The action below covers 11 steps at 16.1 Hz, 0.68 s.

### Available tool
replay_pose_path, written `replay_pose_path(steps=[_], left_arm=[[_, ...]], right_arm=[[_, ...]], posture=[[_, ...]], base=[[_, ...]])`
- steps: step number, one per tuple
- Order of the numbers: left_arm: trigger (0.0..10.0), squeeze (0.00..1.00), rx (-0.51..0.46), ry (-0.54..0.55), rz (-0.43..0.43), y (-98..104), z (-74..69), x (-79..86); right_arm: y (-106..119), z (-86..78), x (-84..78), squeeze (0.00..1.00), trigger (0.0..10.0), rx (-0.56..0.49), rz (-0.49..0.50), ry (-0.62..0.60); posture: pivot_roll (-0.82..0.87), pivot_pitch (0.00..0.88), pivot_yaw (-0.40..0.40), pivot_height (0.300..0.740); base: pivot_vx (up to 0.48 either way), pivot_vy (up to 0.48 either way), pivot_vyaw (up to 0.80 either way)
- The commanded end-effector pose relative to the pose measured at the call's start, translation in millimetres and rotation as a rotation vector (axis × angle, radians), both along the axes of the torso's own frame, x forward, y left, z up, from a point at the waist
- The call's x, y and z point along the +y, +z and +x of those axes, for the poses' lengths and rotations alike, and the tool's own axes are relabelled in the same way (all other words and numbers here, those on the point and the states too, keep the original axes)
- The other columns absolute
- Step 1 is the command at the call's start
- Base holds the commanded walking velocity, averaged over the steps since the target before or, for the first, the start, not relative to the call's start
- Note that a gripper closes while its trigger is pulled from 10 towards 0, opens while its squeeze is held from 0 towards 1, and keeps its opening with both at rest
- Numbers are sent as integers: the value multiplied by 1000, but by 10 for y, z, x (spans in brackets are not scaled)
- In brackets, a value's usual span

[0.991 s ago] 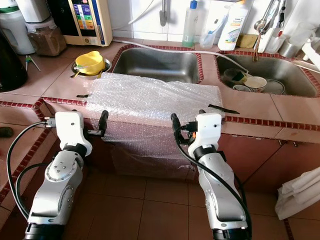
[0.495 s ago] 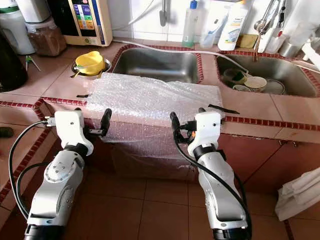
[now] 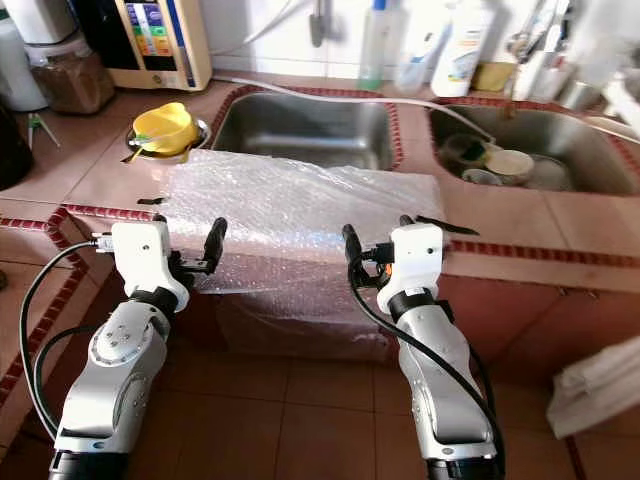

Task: Kitchen organization

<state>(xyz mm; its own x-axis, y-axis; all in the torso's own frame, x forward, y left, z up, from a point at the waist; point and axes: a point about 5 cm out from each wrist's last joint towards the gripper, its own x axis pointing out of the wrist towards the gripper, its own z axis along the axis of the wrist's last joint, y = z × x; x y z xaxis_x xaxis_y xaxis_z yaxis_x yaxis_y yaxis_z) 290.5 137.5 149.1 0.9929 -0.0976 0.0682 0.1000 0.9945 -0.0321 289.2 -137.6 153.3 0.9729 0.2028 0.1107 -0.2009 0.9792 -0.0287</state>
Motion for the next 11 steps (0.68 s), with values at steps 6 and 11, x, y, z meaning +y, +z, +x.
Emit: replay_pose_path(steps=[6, 11], left_arm=[[10000, 0, 9, -8, -7, -3, -9, -9], [10000, 0, 10, -10, -6, -6, -7, -6]], right_arm=[[81, -5, -20, 0, 10000, -36, -3, -18], [76, -2, -7, 0, 10000, -36, 0, -19]], posture=[[-73, 61, 7, 740], [-74, 62, 12, 740]], base=[[259, 0, 0], [311, 0, 0]])
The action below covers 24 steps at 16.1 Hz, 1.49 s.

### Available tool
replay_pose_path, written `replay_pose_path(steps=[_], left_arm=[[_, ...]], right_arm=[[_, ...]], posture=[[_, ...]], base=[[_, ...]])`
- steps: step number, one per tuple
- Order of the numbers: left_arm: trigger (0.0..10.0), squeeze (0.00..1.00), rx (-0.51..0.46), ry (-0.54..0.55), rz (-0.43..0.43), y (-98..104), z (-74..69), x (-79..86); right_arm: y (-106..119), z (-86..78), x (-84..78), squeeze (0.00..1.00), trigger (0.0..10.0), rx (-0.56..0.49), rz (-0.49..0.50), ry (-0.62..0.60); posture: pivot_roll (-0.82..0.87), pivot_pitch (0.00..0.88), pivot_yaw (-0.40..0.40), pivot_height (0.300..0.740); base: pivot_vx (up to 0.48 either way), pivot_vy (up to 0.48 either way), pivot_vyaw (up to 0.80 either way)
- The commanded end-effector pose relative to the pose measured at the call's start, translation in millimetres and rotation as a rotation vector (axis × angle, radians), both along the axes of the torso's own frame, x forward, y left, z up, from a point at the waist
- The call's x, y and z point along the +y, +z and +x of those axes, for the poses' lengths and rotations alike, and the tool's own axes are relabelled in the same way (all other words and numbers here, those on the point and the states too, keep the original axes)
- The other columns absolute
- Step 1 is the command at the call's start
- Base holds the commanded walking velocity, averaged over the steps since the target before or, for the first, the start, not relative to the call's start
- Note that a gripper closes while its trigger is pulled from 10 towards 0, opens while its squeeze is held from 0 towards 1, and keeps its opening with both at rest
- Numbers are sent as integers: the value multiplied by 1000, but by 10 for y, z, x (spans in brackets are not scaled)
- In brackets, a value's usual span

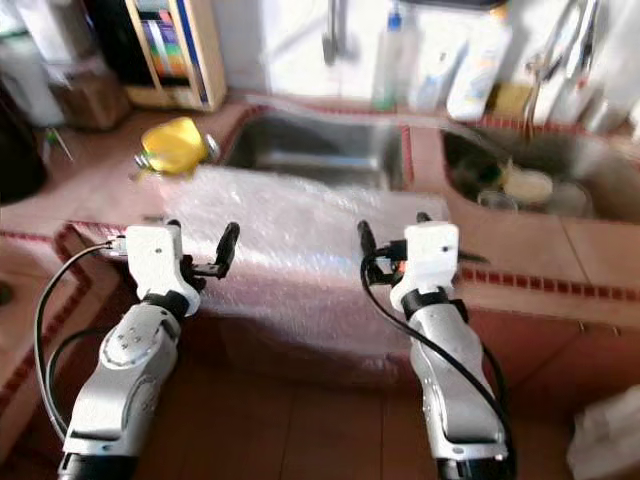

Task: Kitchen organization

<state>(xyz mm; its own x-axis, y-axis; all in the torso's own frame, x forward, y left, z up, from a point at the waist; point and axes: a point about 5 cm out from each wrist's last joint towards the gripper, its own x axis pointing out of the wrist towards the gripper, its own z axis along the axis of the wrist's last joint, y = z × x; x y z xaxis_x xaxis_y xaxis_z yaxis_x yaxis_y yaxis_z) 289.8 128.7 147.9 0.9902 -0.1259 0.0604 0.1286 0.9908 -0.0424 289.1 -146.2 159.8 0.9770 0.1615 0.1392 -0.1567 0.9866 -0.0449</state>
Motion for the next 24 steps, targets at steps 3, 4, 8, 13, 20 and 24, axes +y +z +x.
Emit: replay_pose_path(steps=[3, 4, 8, 13, 20, 24], left_arm=[[10000, 0, 2, 15, 4, 6, 1, 75], [10000, 0, 2, 14, 3, 5, 1, 73], [10000, 0, 5, 7, 4, -3, -6, 59], [10000, 0, 2, -4, 12, 2, -12, 39], [10000, 0, -30, 26, 22, 56, 1, 60], [10000, 0, -170, 63, 83, 321, 20, 50]], right_arm=[[9, -2, 88, 0, 10000, -5, 11, 26], [5, -1, 92, 0, 10000, -4, 11, 27], [20, 15, 146, 0, 10000, -12, 9, 42], [4, 7, 123, 0, 10000, -9, 5, 36], [1, 8, 101, 0, 10000, -11, -2, 32], [21, 0, 101, 0, 10000, -13, 2, 52]], posture=[[-73, 64, 12, 740], [-74, 64, 12, 740], [-71, 64, 14, 740], [-74, 64, 17, 740], [-73, 55, 19, 740], [-74, 55, 15, 740]], base=[[379, 0, 0], [270, 0, 0], [380, 0, 0], [381, 0, 0], [153, 0, 0], [0, 0, 0]])
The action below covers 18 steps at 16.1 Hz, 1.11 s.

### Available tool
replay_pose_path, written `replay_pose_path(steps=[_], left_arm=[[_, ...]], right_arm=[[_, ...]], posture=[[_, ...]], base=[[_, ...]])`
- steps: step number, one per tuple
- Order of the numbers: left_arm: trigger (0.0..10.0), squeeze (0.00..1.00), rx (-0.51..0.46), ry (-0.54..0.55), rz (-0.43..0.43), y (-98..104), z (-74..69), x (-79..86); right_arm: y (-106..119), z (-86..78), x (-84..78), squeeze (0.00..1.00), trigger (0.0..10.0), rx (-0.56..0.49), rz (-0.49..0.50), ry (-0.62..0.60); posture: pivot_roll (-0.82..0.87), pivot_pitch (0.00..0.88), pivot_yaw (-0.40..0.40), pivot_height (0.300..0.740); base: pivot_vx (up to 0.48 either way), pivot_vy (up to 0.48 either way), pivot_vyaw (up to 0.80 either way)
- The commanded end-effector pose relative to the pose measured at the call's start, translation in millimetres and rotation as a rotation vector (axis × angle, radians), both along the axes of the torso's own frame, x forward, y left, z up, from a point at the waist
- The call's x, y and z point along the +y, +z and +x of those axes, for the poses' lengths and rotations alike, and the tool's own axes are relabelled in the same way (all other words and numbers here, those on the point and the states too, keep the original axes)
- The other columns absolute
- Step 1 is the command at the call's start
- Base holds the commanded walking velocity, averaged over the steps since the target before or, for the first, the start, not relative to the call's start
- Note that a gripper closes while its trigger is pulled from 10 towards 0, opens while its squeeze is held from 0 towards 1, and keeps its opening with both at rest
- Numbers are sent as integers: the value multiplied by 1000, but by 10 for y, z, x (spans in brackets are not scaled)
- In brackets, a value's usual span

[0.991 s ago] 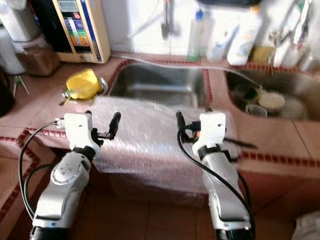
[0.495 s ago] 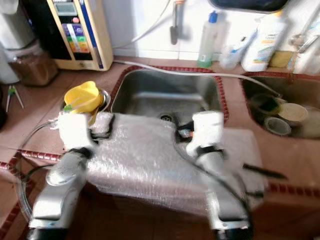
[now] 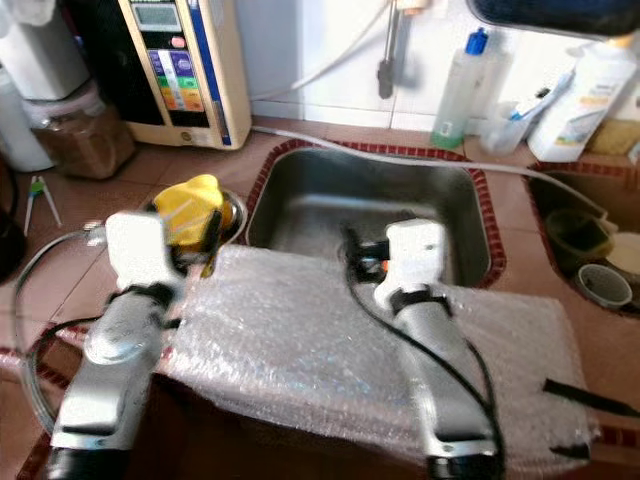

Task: Kitchen organization

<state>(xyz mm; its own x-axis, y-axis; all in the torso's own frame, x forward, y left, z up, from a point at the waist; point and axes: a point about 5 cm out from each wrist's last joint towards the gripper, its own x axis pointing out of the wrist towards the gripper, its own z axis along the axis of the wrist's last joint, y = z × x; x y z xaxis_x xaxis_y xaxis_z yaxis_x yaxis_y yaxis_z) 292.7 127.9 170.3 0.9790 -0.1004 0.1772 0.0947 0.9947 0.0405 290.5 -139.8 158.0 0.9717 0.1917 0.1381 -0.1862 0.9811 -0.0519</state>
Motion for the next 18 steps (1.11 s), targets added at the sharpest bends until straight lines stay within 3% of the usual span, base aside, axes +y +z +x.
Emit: replay_pose_path(steps=[1, 4, 7, 10, 14, 18], left_arm=[[10000, 0, -53, 50, -3, 135, 13, 80], [10000, 0, -53, 96, 9, 115, 10, 126], [10000, 0, 15, 206, -44, 26, 46, 290], [10000, 0, 56, 176, -54, -45, 72, 261], [10000, 0, 39, 103, -41, -20, 54, 101], [10000, 0, 39, 92, -39, -17, 73, 117]], right_arm=[[64, -28, 42, 0, 10000, -16, 11, 38], [72, -70, 5, 0, 10000, -9, 11, 51], [118, -170, 151, 0, 10000, 15, 39, 208], [132, -207, 181, 0, 10000, 24, 31, 254], [145, -185, 90, 0, 10000, 21, 17, 183], [152, -181, 80, 0, 10000, 17, 10, 164]], posture=[[-79, 58, 15, 740], [-84, 62, 15, 740], [-88, 63, 15, 740], [-97, 63, 13, 740], [-105, 60, 19, 740], [-104, 62, 21, 740]], base=[[0, 0, 0], [0, 0, 0], [0, 0, 0], [0, 0, 0], [0, 0, 0], [0, -480, 0]])
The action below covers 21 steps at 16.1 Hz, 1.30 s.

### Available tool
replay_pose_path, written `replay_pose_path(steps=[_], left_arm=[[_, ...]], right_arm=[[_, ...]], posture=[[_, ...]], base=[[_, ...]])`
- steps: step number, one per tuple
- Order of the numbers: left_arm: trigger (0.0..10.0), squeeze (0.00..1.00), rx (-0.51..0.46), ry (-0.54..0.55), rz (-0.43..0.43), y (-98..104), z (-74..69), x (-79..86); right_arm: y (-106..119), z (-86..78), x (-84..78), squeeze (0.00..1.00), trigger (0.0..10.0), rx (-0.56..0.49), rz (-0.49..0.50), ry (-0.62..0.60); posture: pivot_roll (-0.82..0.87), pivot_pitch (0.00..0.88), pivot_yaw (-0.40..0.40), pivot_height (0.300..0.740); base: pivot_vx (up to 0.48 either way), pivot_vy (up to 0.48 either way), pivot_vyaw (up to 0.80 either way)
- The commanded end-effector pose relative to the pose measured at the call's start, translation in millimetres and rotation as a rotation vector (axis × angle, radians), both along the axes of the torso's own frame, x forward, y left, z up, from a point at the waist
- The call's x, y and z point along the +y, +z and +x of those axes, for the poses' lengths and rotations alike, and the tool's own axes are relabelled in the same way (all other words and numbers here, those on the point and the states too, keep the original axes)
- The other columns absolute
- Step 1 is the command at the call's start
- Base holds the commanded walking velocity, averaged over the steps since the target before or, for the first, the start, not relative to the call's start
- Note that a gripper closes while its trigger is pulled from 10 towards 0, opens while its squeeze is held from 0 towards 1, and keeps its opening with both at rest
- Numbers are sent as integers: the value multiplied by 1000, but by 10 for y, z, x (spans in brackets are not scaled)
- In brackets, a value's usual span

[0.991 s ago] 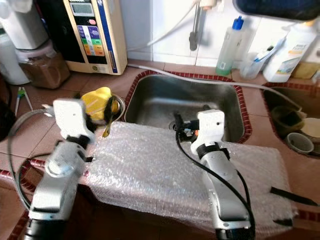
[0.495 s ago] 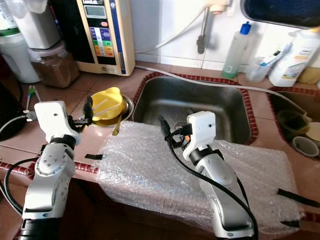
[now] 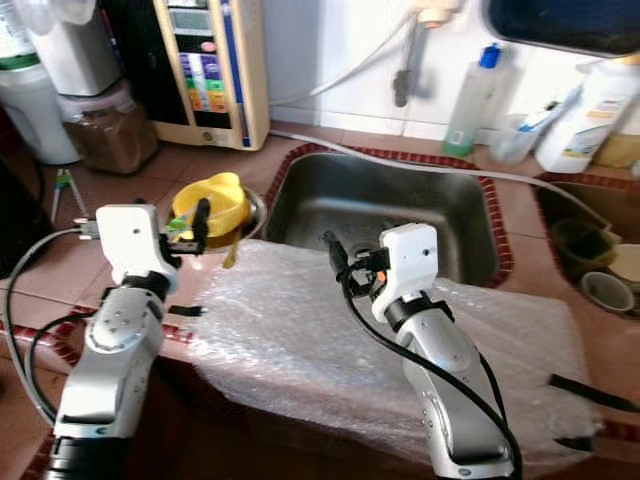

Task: Kitchen organization

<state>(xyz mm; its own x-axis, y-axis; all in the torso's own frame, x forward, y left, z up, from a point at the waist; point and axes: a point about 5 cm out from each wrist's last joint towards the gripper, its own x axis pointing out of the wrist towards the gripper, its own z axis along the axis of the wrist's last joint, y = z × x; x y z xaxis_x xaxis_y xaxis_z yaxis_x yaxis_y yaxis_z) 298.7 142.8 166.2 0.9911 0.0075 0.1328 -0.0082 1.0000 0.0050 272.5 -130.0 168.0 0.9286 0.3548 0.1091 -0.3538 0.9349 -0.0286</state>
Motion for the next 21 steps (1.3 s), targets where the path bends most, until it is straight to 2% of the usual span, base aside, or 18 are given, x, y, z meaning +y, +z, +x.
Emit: replay_pose_path(steps=[1, 8, 12, 15, 19, 21], left_arm=[[10000, 0, -5, -10, -9, 22, 18, -25], [10000, 0, 5, -6, -30, 3, 24, -29], [10000, 0, 0, 46, 1, 36, 42, 66], [10000, 0, -1, 41, 3, 49, 42, 46], [10000, 0, 1, 43, -4, 42, 43, 15], [10000, 0, 9, 41, -9, 19, 28, 4]], right_arm=[[54, 2, -19, 0, 10000, -20, -5, -11], [79, 12, 4, 0, 10000, -33, -11, -10], [142, 39, 31, 0, 10000, -71, -21, -2], [201, 80, 9, 0, 10000, -97, -31, -9], [183, 72, 24, 0, 10000, -92, -34, -8], [166, 62, 41, 0, 10000, -83, -17, -5]], posture=[[-104, 62, 22, 740], [-104, 67, 26, 740], [-109, 84, 45, 740], [-113, 96, 47, 740], [-111, 102, 41, 740], [-104, 95, 39, 740]], base=[[0, -480, 0], [0, -452, 0], [0, 0, 0], [0, 0, 652], [0, 0, 800], [0, 0, 288]])
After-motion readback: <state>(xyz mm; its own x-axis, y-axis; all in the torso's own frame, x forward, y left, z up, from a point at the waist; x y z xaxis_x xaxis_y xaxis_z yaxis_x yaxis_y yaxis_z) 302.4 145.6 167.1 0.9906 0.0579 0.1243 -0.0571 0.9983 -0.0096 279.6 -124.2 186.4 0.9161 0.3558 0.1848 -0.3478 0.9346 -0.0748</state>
